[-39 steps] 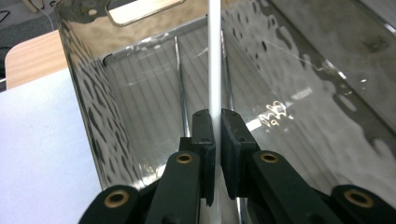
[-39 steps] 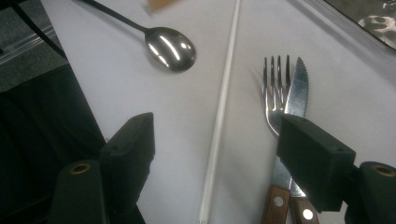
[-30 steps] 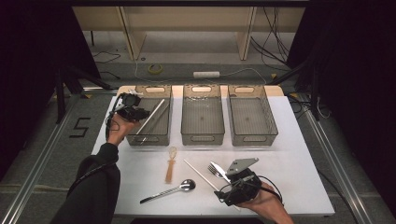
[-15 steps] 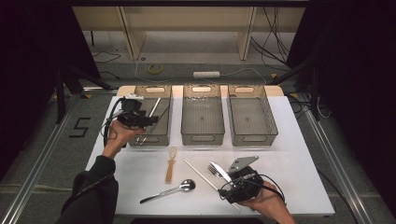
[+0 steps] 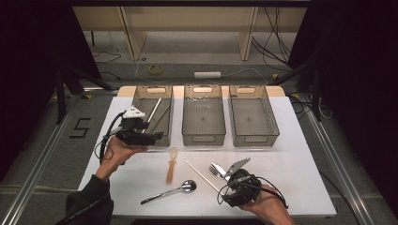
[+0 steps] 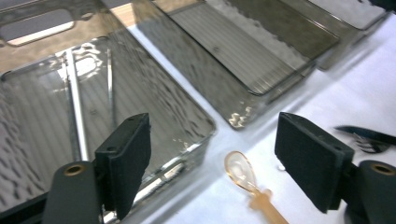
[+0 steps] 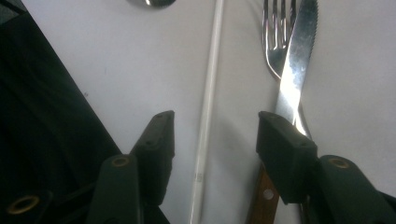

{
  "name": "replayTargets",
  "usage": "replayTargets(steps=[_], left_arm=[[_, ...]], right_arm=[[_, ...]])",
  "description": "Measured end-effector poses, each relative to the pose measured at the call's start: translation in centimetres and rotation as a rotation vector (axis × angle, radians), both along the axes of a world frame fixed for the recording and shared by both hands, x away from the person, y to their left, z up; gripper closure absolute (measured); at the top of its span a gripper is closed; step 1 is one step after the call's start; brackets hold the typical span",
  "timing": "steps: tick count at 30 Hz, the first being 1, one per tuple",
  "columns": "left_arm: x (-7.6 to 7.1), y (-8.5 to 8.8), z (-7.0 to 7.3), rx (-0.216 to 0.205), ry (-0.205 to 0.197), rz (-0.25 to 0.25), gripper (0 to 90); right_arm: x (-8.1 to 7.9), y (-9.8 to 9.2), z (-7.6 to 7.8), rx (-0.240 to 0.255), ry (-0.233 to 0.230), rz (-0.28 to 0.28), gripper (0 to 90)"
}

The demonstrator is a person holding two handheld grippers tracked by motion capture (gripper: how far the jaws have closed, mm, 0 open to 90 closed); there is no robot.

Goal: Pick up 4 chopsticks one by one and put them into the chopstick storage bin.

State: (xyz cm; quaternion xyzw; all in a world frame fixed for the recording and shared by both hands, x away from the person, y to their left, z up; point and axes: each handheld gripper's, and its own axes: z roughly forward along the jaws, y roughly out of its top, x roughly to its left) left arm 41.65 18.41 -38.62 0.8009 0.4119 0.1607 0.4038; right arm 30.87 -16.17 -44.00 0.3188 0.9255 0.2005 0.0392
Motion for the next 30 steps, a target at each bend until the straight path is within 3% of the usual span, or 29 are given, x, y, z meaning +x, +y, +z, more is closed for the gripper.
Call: replayTargets(steps=[10,19,30], left_arm=[[-3.2,-1.3,-1.3,-0.011,-0.011,-0.095,21.1],[-5.8,-1.4,-2.6,-0.042,-0.061,-0.106,20.3],[-7.4,-1.1,-3.6,-0.030,-0.061,-0.124,19.8]], right_arm=[[-0.1,0.2,-0.7,-0.036,0.038,-0.004,59.2],[-0.2,0.6,-1.1,-0.070,0.050,-0.010,65.9],[-0.2,1.0,-1.7,-0.112,0.057,0.013,74.2]])
